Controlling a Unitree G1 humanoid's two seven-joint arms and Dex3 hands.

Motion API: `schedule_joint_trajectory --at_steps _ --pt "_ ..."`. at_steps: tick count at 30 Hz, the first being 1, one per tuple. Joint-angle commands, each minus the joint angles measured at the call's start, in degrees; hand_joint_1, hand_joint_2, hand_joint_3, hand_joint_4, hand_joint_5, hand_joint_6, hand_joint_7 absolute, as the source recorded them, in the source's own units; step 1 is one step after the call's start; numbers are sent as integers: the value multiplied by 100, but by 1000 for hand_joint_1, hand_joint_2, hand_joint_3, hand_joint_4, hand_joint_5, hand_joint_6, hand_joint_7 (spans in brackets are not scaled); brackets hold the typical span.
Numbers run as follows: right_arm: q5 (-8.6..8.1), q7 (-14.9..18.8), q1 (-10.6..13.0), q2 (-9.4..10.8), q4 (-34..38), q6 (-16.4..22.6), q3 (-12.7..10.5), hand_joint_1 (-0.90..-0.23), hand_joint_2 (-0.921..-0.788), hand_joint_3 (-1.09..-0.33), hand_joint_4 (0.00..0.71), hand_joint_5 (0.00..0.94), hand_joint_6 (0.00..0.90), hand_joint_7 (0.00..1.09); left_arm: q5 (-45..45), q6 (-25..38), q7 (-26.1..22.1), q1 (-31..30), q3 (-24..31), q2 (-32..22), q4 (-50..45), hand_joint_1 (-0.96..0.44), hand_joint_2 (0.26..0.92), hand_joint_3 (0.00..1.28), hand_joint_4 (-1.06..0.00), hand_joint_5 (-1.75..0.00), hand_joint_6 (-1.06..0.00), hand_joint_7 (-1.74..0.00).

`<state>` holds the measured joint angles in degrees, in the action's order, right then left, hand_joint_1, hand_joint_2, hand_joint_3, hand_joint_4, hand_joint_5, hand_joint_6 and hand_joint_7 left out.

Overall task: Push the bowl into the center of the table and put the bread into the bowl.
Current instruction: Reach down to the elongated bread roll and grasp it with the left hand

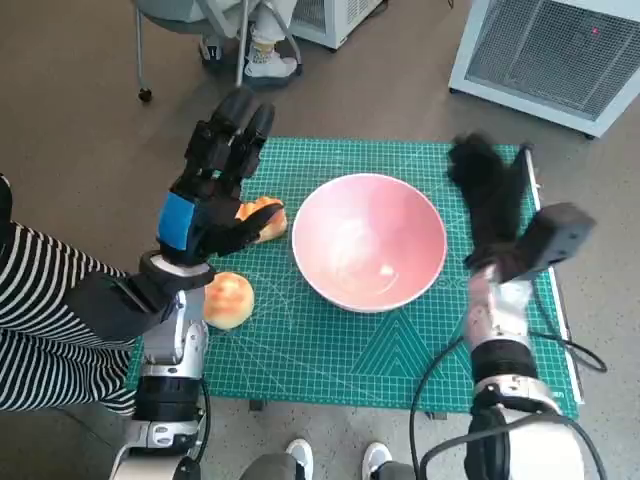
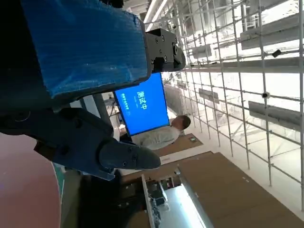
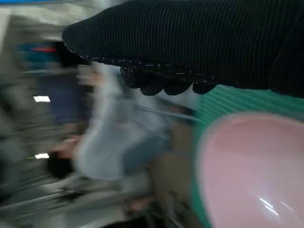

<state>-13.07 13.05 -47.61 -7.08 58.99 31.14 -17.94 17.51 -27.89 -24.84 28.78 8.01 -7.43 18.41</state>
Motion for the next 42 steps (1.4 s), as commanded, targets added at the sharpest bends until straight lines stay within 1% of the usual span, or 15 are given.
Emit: schedule_joint_trajectory --at_steps 1,2,4,6,9,11,13,17,19,21,26,33,38,41,42 --pt "-4 255 509 85 -847 226 185 -632 -921 -863 136 2 146 173 -1 8 -20 2 -48 20 -136 -399 921 217 -162 -2 -79 -297" --pt "-26 308 607 109 -1101 248 236 -634 -921 -860 137 2 146 174 6 11 -25 9 -57 24 -145 -399 921 217 -162 -2 -80 -297" --pt "-61 454 867 148 -1791 306 388 -650 -921 -830 139 3 150 178 1 7 -36 42 -86 33 -158 -408 921 213 -163 -2 -82 -293" --pt "-89 525 1048 157 -2272 282 488 -658 -921 -816 140 3 152 181 17 20 -57 67 -104 39 -168 -415 921 212 -163 -2 -83 -290" --pt "-119 577 1251 149 -2808 192 597 -674 -921 -789 144 5 160 189 75 69 -110 96 -122 46 -193 -431 921 211 -164 -2 -84 -287" --pt "-132 676 1435 129 -3301 192 727 -689 -921 -764 150 7 171 198 199 175 -230 146 -153 57 -255 -437 921 205 -164 -2 -85 -285" --pt "-138 711 1546 116 -3589 142 801 -701 -921 -744 156 9 179 206 264 238 -299 169 -163 59 -292 -439 921 199 -165 -3 -87 -285" --pt "-175 792 1789 64 -4266 -87 967 -712 -921 -718 168 13 189 218 403 379 -503 264 -218 44 -418 -448 921 193 -164 -1 -88 -288" --pt "-176 787 1873 48 -4478 -197 1009 -714 -921 -712 171 13 195 224 416 413 -547 292 -233 40 -466 -452 921 193 -159 -1 -85 -291" --pt "-180 775 1933 38 -4622 -285 1037 -715 -921 -708 175 14 201 232 417 435 -576 305 -236 39 -498 -454 921 196 -150 -3 -53 -344" --pt "-217 758 2074 24 -4964 -500 1088 -724 -921 -693 178 13 207 245 300 402 -605 374 -253 -12 -563 -453 921 200 -140 -1 -13 -403" --pt "-252 719 2174 51 -5232 -648 1144 -734 -921 -668 182 11 210 267 235 332 -661 459 -188 -157 -507 -459 921 199 -140 -2 0 -426" --pt "-224 674 2221 65 -5394 -699 1174 -738 -921 -662 182 9 207 276 -80 116 -643 598 -111 -493 -271 -467 921 189 -136 -1 1 -435" --pt "-219 660 2237 63 -5451 -721 1181 -740 -921 -659 183 9 205 281 -397 65 -529 695 -78 -739 -160 -480 921 178 -133 -1 1 -435" --pt "-218 657 2244 65 -5472 -724 1185 -740 -921 -659 183 9 204 282 -588 108 -466 755 -73 -901 -113 -481 921 177 -133 -1 1 -435"
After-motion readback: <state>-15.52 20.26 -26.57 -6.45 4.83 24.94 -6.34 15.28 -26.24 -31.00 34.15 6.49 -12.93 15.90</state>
